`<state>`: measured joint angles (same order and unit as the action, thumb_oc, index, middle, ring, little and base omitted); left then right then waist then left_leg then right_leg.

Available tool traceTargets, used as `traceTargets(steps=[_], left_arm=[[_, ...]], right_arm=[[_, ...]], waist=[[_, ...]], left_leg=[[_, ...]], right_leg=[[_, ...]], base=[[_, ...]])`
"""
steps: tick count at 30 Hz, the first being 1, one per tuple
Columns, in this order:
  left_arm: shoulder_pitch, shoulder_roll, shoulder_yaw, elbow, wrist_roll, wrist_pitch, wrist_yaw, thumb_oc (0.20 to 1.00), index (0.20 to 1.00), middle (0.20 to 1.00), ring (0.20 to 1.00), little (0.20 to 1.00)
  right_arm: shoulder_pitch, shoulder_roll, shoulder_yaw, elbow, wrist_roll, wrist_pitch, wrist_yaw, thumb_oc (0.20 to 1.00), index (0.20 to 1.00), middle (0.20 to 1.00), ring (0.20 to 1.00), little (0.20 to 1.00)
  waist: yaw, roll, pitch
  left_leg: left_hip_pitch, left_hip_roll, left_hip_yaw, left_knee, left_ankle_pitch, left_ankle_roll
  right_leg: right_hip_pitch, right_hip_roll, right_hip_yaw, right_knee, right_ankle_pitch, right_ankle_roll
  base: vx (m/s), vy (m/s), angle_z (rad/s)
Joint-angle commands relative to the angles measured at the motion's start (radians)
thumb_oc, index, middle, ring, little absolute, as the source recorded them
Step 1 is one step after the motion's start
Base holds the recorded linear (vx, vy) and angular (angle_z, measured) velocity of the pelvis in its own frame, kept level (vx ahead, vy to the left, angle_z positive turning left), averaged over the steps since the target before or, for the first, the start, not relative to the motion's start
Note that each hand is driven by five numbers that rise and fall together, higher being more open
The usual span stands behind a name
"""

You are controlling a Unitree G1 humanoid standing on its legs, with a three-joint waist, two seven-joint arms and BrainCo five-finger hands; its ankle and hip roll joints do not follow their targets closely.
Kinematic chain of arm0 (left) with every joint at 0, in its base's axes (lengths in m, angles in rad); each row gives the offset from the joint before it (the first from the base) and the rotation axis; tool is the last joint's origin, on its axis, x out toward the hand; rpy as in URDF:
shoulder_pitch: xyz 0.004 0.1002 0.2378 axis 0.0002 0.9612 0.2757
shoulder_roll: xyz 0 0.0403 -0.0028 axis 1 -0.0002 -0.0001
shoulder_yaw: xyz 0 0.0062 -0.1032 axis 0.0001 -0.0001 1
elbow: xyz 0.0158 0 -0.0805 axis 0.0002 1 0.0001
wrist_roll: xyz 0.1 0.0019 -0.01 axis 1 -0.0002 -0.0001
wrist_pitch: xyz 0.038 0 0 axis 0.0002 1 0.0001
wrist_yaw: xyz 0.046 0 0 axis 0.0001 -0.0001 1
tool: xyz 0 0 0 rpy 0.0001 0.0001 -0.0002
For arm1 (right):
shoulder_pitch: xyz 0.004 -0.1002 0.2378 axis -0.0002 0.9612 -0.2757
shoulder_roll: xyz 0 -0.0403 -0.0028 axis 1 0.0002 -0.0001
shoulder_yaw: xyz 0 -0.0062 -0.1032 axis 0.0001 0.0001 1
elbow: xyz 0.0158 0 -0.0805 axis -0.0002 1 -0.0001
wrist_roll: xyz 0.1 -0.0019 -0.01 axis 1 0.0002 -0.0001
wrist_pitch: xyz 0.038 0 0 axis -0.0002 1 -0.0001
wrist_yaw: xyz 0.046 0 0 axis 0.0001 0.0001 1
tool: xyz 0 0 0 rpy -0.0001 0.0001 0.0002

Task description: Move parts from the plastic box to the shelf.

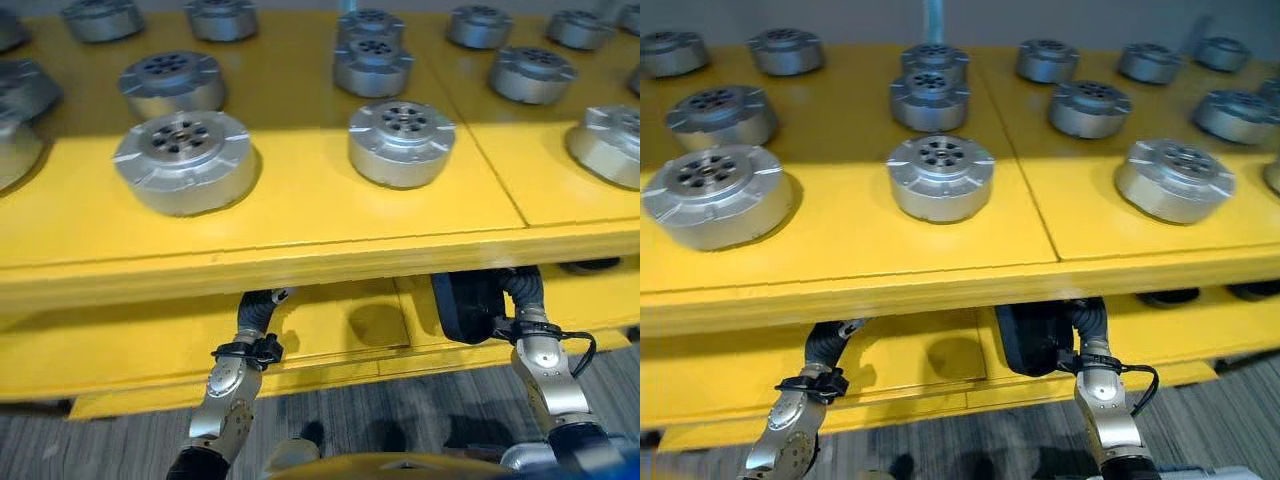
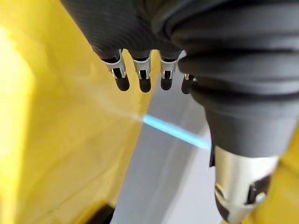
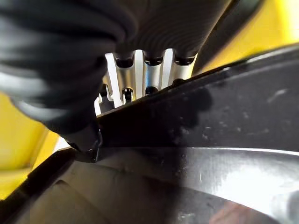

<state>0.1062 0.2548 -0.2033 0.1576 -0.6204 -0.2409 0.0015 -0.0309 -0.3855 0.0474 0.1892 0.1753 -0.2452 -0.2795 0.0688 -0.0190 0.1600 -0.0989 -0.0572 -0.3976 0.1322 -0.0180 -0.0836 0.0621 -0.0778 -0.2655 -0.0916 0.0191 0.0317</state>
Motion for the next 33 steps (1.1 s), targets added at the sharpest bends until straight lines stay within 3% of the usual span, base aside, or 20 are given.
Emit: traceTargets(steps=[1,2,3,4,5,6,9,10,14,15,16,17,22,33], left_arm=[[-0.062,0.044,0.005,-0.030,-0.027,-0.038,-0.020,1.000,1.000,1.000,1.000,1.000],[-0.062,0.043,0.006,-0.030,-0.027,-0.038,-0.020,1.000,1.000,1.000,1.000,1.000],[-0.047,0.043,0.012,-0.040,-0.026,-0.040,-0.018,1.000,1.000,1.000,1.000,1.000],[-0.047,0.043,0.012,-0.041,-0.026,-0.040,-0.018,1.000,1.000,1.000,1.000,1.000],[-0.044,0.042,0.011,-0.044,-0.033,-0.038,-0.019,1.000,1.000,1.000,1.000,1.000],[-0.043,0.041,0.001,-0.050,-0.041,-0.030,-0.019,1.000,1.000,1.000,1.000,1.000],[-0.029,0.053,0.002,-0.051,-0.042,-0.030,-0.024,1.000,1.000,1.000,1.000,1.000],[-0.036,0.073,0.003,-0.049,-0.039,-0.034,-0.027,1.000,1.000,1.000,1.000,1.000],[-0.040,0.087,0.005,-0.047,-0.036,-0.039,-0.027,1.000,1.000,1.000,1.000,1.000],[-0.050,0.100,0.008,-0.051,-0.028,-0.040,-0.022,1.000,1.000,1.000,1.000,1.000],[-0.051,0.101,0.009,-0.051,-0.028,-0.040,-0.022,1.000,1.000,1.000,1.000,1.000],[-0.070,0.119,0.008,-0.051,-0.023,-0.041,-0.012,1.000,1.000,1.000,1.000,1.000],[-0.113,0.156,-0.015,-0.066,-0.023,-0.038,0.006,1.000,1.000,1.000,1.000,1.000],[-0.165,0.192,-0.061,-0.090,-0.040,-0.040,0.042,1.000,1.000,1.000,1.000,1.000]], right_arm=[[-0.067,-0.067,-0.036,-0.064,0.015,-0.092,-0.022,0.200,0.200,0.200,0.200,0.200],[-0.069,-0.068,-0.035,-0.063,0.015,-0.093,-0.022,0.200,0.200,0.200,0.200,0.200],[-0.089,-0.059,-0.012,-0.064,0.010,-0.087,-0.009,0.200,0.200,0.200,0.200,0.200],[-0.089,-0.059,-0.012,-0.064,0.010,-0.087,-0.009,0.200,0.200,0.200,0.200,0.200],[-0.096,-0.059,-0.007,-0.061,0.008,-0.085,-0.010,0.200,0.200,0.200,0.200,0.200],[-0.106,-0.061,-0.002,-0.051,0.018,-0.077,-0.023,0.200,0.200,0.200,0.200,0.200],[-0.119,-0.061,0.007,-0.048,0.022,-0.071,-0.024,0.200,0.200,0.200,0.200,0.200],[-0.134,-0.065,0.000,-0.042,0.021,-0.065,-0.032,0.200,0.200,0.200,0.200,0.200],[-0.165,-0.056,0.010,-0.021,0.022,-0.057,-0.035,0.200,0.200,0.200,0.200,0.200],[-0.199,-0.056,0.026,-0.009,0.019,-0.048,-0.035,0.200,0.200,0.200,0.200,0.200],[-0.201,-0.056,0.027,-0.008,0.019,-0.048,-0.035,0.200,0.200,0.200,0.200,0.200],[-0.285,-0.058,0.061,0.020,0.017,-0.037,-0.038,0.200,0.200,0.200,0.200,0.200],[-0.471,-0.081,0.126,0.130,0.033,-0.008,-0.069,0.200,0.200,0.200,0.200,0.200],[-0.797,-0.166,0.203,0.340,0.047,0.029,-0.116,0.200,0.200,0.200,0.200,0.200]], waist=[[-0.031,-0.031,0.006],[-0.027,-0.030,0.007],[-0.024,-0.030,0.009],[-0.023,-0.029,0.010],[-0.026,-0.023,0.013],[-0.046,0.012,0.027],[-0.043,0.034,0.041],[-0.035,0.028,0.078],[-0.024,0.019,0.094],[-0.018,0.007,0.101],[-0.017,0.006,0.101],[-0.007,-0.008,0.110],[0.017,-0.025,0.139],[0.027,-0.013,0.197]], left_leg=[[-0.076,0.114,0.175,0.044,0.065,-0.013],[-0.075,0.117,0.179,0.046,0.061,-0.013],[-0.020,0.181,0.159,0.080,0.013,-0.013],[-0.019,0.181,0.160,0.080,0.013,-0.014],[-0.004,0.211,0.166,0.075,0.012,-0.011],[0.015,0.304,0.230,0.018,0.063,-0.017],[0.031,0.302,0.249,-0.015,0.049,-0.024],[-0.008,0.247,0.265,0.070,-0.002,-0.027],[-0.023,0.211,0.283,0.122,-0.051,-0.027],[-0.059,0.188,0.296,0.206,-0.101,-0.023],[-0.062,0.188,0.297,0.211,-0.104,-0.023],[-0.118,0.177,0.301,0.323,-0.164,-0.014],[-0.203,0.175,0.291,0.468,-0.235,-0.003],[-0.346,0.168,0.275,0.622,-0.290,0.013]], right_leg=[[-0.039,-0.050,0.024,0.205,-0.085,0.014],[-0.041,-0.049,0.029,0.209,-0.087,0.014],[-0.070,-0.061,0.057,0.257,-0.094,0.015],[-0.070,-0.061,0.058,0.258,-0.095,0.015],[-0.081,-0.066,0.056,0.278,-0.101,0.019],[-0.096,-0.099,0.026,0.333,-0.119,0.038],[-0.125,-0.119,0.027,0.384,-0.123,0.048],[-0.115,-0.173,0.018,0.397,-0.111,0.064],[-0.108,-0.213,0.027,0.391,-0.099,0.086],[-0.117,-0.247,0.034,0.410,-0.099,0.099],[-0.120,-0.248,0.036,0.413,-0.100,0.099],[-0.160,-0.267,0.060,0.470,-0.118,0.106],[-0.242,-0.273,0.100,0.588,-0.165,0.100],[-0.406,-0.266,0.155,0.765,-0.233,0.068]], base=[[-0.12,0.040,1.09],[-0.08,0.059,0.66],[-0.03,0.044,0.09],[-0.04,0.082,-0.39],[-0.02,0.259,-0.38],[-0.02,0.255,-0.08],[-0.03,0.334,0.28],[0.00,0.213,0.06],[0.01,0.228,0.32],[0.02,0.150,0.25],[0.03,0.262,0.13],[0.01,0.120,0.04],[-0.01,0.054,-0.23],[-0.05,0.012,-0.03]])
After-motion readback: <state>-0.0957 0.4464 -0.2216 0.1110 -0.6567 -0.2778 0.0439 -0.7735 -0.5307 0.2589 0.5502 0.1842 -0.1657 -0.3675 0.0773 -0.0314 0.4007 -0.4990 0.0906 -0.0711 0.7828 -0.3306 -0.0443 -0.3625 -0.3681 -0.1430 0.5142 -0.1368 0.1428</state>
